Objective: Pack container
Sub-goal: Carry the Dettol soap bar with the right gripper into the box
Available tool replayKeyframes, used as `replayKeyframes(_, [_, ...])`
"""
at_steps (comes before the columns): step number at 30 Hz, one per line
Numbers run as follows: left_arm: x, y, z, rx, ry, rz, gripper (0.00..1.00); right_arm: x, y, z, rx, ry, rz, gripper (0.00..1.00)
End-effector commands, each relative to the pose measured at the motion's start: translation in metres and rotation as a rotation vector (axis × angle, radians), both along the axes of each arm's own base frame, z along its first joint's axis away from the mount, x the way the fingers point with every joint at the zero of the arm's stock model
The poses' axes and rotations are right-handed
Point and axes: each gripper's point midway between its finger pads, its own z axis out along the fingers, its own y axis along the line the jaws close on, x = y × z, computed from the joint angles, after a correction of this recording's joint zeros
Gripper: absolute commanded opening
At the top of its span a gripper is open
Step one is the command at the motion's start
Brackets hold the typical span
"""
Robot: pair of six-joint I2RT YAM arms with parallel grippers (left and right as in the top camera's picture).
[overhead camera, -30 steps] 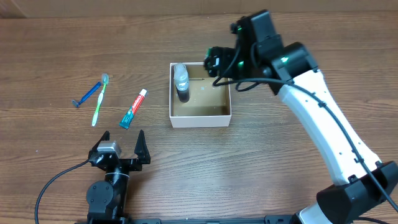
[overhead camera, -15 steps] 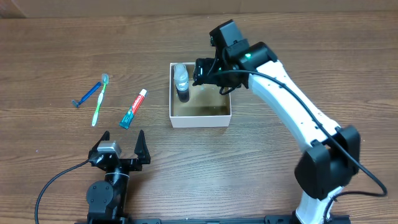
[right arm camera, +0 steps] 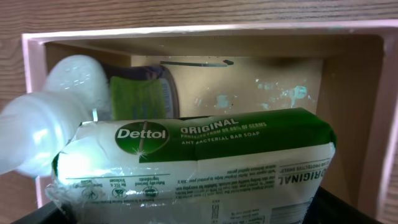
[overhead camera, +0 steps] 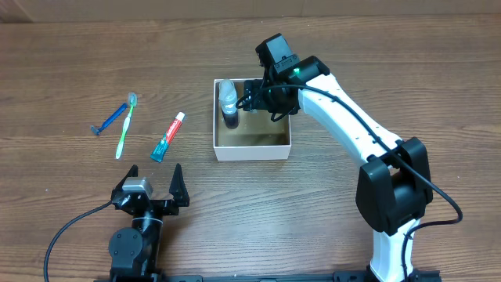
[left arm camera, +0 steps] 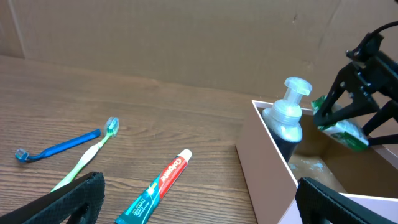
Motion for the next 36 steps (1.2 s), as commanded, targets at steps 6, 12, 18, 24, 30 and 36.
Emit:
replayKeyframes(6, [0.0, 0.0, 0.0, 0.018, -0.007, -0.002, 1.0, 0.015, 0.005, 0.002, 0.013, -0.052, -0.002, 0.84])
replayKeyframes(12, [0.0, 0.0, 0.0, 0.018, -0.007, -0.002, 1.0, 0.018, 0.007, 0.0, 0.017, -0.061, -0.003, 0.83])
replayKeyframes(18, [0.0, 0.0, 0.0, 0.018, -0.007, -0.002, 1.0, 0.019, 0.001, -0.013, -0.027, -0.049, -0.016, 0.83])
replayKeyframes(24, [0.0, 0.0, 0.001, 0.018, -0.007, -0.002, 1.0, 0.021, -0.006, -0.035, -0.081, -0.026, -0.029, 0.83])
replayKeyframes(30, [0.0, 0.0, 0.001, 0.018, -0.007, -0.002, 1.0, 0.024, -0.012, -0.055, -0.131, -0.019, -0.036, 0.83])
replayKeyframes(36, [0.0, 0.0, 0.0, 0.018, -0.007, -0.002, 1.0, 0.024, -0.014, -0.072, -0.155, 0.004, -0.037, 0.83])
